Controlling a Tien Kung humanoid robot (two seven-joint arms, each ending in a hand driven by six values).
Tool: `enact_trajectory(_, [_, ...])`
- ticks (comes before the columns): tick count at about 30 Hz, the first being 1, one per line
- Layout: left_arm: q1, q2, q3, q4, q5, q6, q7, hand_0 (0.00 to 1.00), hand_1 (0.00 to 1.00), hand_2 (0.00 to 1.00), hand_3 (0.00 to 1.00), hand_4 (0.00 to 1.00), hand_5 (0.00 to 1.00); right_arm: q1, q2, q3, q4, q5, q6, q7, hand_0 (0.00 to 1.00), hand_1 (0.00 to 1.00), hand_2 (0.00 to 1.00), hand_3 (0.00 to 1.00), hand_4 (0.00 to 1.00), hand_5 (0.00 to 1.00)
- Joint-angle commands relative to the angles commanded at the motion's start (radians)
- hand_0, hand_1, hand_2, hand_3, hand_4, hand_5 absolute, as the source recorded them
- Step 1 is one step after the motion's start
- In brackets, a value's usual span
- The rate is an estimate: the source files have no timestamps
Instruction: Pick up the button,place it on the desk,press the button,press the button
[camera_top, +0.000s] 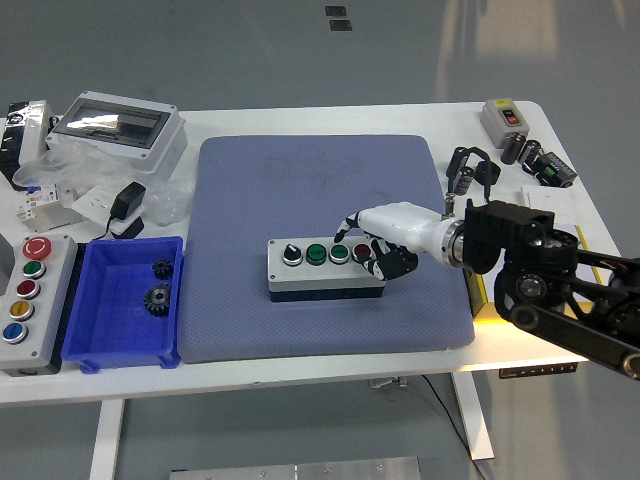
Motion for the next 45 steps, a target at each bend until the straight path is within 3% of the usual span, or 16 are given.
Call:
enact_trajectory(5, [0.001,-0.001,-0.002,0.0,0.001,0.0,0.0,0.652,0.626,0.62,0.686,0.81,0.236,-0.076,-0.034,0.149,0.027,0.031,0.111,-0.053,0.035,0.101,0.171,0.753,0.42,0.002])
enact_trajectory(7, [0.001,-0.001,-0.003,0.0,0.001,0.001,0.0,0.652,0.626,0.62,0.686,0.81,0.236,-0.112,-0.021,0.208,0.009,-0.002,0.096,-0.052,0.035,0.101,0.171,0.753,0.42,0.002])
enact_trajectory(12, [-0.001,-0.005,-0.009,0.0,0.009,0.0,0.001,0.652,0.625,0.62,0.685,0.808,0.234,-0.213,0.067,0.352,-0.093,-0.111,-0.051,0.042,0.036,0.102,0.172,0.748,0.433,0.002])
enact_trajectory(15, [-0.001,-0.008,-0.012,0.0,0.012,0.0,0.002,0.652,0.625,0.62,0.685,0.808,0.234,-0.273,0.136,0.431,-0.171,-0.185,-0.164,0.123,0.036,0.102,0.172,0.748,0.433,0.002])
enact_trajectory(16, [-0.001,-0.009,-0.012,0.0,0.013,0.0,0.003,0.653,0.625,0.62,0.683,0.807,0.236,-0.297,0.167,0.464,-0.206,-0.216,-0.216,0.16,0.034,0.135,0.256,0.77,0.414,0.194])
enact_trajectory(21, [-0.002,-0.013,-0.011,0.0,0.016,-0.001,0.006,0.653,0.625,0.62,0.683,0.807,0.236,-0.342,0.272,0.576,-0.333,-0.363,-0.395,0.273,0.034,0.135,0.256,0.77,0.414,0.194])
enact_trajectory(22, [-0.002,-0.013,-0.012,0.0,0.016,-0.001,0.006,0.653,0.625,0.62,0.683,0.807,0.232,-0.343,0.284,0.593,-0.356,-0.395,-0.424,0.285,0.262,0.443,0.602,0.87,0.832,0.418])
enact_trajectory(27, [-0.002,-0.012,-0.012,0.0,0.018,-0.001,0.007,0.653,0.625,0.62,0.683,0.807,0.232,-0.351,0.29,0.628,-0.461,-0.548,-0.562,0.296,0.262,0.443,0.602,0.87,0.832,0.418])
enact_trajectory(28, [-0.002,-0.013,-0.012,0.0,0.018,-0.001,0.008,0.653,0.624,0.62,0.681,0.805,0.231,-0.353,0.288,0.627,-0.471,-0.567,-0.579,0.296,0.694,0.788,0.833,0.974,0.998,0.766])
enact_trajectory(30, [-0.002,-0.013,-0.012,0.0,0.019,-0.001,0.009,0.653,0.624,0.62,0.681,0.805,0.231,-0.359,0.281,0.624,-0.488,-0.616,-0.625,0.293,0.694,0.788,0.833,0.974,0.998,0.766])
enact_trajectory(33, [-0.002,-0.013,-0.012,0.0,0.021,-0.001,0.009,0.653,0.624,0.62,0.681,0.805,0.231,-0.368,0.273,0.618,-0.499,-0.653,-0.653,0.288,0.694,0.788,0.833,0.974,0.998,0.766])
enact_trajectory(34, [-0.003,-0.012,-0.013,0.0,0.022,-0.001,0.009,0.653,0.624,0.62,0.682,0.804,0.228,-0.372,0.27,0.616,-0.502,-0.661,-0.659,0.286,0.998,0.998,0.998,0.998,0.998,0.998])
enact_trajectory(45, [-0.003,-0.01,-0.013,0.0,0.024,-0.001,0.009,0.653,0.625,0.62,0.681,0.804,0.225,-0.402,0.25,0.585,-0.502,-0.662,-0.669,0.285,0.998,0.998,0.998,0.998,0.998,0.998])
